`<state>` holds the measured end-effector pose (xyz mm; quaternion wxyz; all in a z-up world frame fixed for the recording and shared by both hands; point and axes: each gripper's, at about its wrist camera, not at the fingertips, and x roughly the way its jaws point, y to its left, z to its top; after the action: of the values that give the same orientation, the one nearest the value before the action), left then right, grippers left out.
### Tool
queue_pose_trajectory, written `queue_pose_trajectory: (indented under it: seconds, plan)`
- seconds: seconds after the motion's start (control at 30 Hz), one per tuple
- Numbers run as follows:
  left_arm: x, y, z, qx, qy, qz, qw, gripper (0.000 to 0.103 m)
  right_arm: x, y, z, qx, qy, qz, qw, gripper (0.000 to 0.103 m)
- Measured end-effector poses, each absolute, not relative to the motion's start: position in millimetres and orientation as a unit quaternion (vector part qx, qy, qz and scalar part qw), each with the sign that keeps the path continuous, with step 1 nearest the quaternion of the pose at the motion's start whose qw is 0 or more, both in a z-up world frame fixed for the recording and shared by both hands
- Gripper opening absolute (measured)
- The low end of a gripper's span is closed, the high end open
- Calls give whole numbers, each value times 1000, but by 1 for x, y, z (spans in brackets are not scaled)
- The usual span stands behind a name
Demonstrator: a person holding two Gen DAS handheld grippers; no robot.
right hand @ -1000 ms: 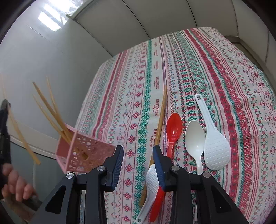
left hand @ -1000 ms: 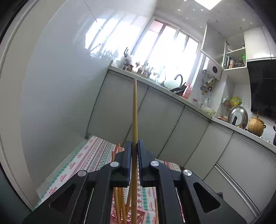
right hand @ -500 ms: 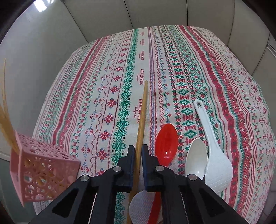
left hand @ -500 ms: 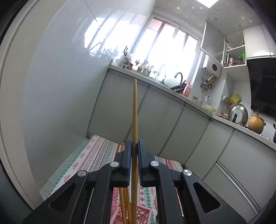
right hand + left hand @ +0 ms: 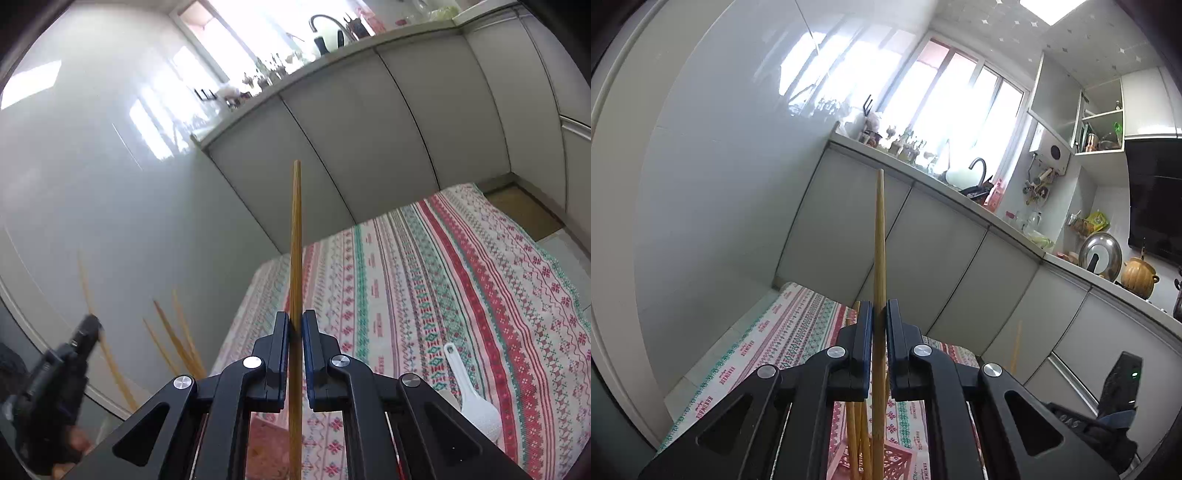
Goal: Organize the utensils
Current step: 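Grasp the last loose chopstick with the right gripper while the left holds its chopstick, then carry the right gripper's chopstick to the holder while the left gripper opens over it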
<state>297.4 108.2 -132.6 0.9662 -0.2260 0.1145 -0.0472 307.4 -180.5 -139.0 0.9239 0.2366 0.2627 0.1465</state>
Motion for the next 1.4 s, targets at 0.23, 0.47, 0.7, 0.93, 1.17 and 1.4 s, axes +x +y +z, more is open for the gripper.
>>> queue_pose_trajectory:
  seconds: [0.23, 0.47, 0.7, 0.93, 1.17, 1.4]
  plan:
    - [307, 112, -147, -240, 121, -40, 962, 7, 290, -167, -97, 227, 195, 182, 937, 7]
    - [307, 112, -150, -229, 103, -29, 967, 7, 279, -153, -85, 202, 167, 194, 945, 7]
    - [314, 112, -169, -225, 103, -7, 969, 7, 270, -151, -77, 192, 153, 194, 950, 7]
    - [313, 92, -180, -175, 113, -12, 978, 9, 274, -150, -84, 191, 159, 198, 948, 7]
    - [303, 89, -175, -161, 133, -22, 978, 44, 278, -152, -88, 203, 167, 196, 945, 7]
    - [276, 113, -137, -217, 138, -11, 966, 47, 281, -139, -94, 196, 165, 199, 946, 7]
